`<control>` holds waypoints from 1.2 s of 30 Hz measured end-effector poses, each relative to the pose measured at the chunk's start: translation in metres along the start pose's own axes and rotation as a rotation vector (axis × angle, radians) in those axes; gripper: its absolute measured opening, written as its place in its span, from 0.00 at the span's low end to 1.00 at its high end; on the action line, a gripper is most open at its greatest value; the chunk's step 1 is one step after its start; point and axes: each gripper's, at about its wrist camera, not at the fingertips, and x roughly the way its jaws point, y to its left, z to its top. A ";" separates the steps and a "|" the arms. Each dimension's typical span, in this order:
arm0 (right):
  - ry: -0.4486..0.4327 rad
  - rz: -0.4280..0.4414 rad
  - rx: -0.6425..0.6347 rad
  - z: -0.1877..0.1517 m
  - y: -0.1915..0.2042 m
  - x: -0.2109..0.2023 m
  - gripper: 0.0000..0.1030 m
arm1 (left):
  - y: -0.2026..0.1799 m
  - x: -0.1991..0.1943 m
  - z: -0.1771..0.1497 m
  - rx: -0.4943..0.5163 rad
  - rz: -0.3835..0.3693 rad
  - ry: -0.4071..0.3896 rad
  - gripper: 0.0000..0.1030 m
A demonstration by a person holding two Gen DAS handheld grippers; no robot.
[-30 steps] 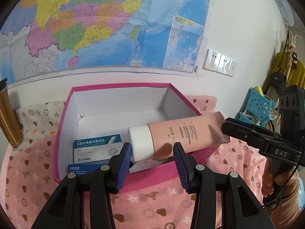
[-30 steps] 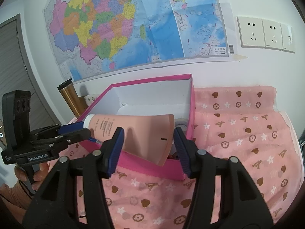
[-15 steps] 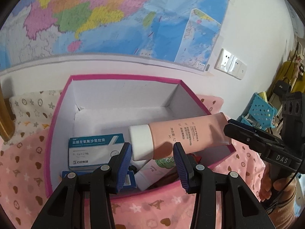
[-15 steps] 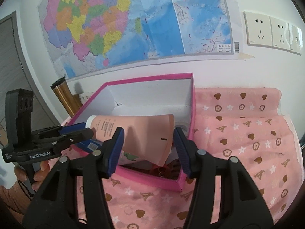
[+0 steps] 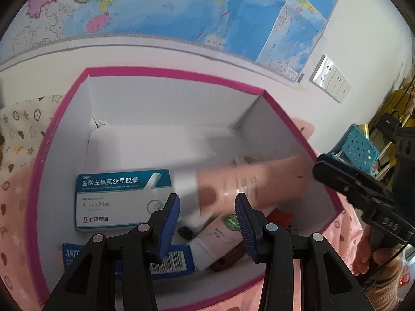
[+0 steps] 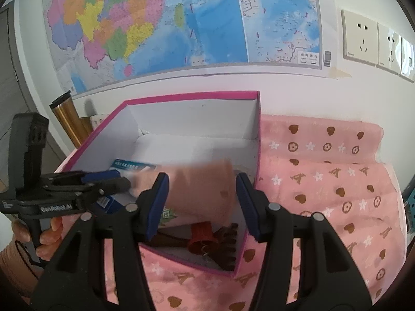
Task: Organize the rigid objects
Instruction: 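Lower the peach tube into the box and open the left gripper, then withdraw the left gripper from the magenta box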
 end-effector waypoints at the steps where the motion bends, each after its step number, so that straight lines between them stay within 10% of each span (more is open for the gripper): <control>1: -0.006 -0.002 0.001 0.000 0.000 -0.001 0.55 | 0.000 0.001 -0.001 0.002 0.001 0.004 0.43; 6: -0.009 0.017 0.012 -0.007 0.000 -0.005 0.55 | -0.006 -0.009 -0.008 0.050 0.013 -0.035 0.46; 9: -0.019 0.042 0.018 -0.016 0.003 -0.013 0.55 | -0.013 -0.024 -0.017 0.088 0.032 -0.089 0.65; 16: -0.097 0.081 -0.027 -0.050 0.033 -0.046 0.86 | -0.023 -0.069 -0.044 0.111 0.081 -0.229 1.00; 36: -0.066 0.038 -0.042 -0.108 0.067 -0.058 0.99 | -0.029 -0.108 -0.111 0.080 0.332 -0.295 1.00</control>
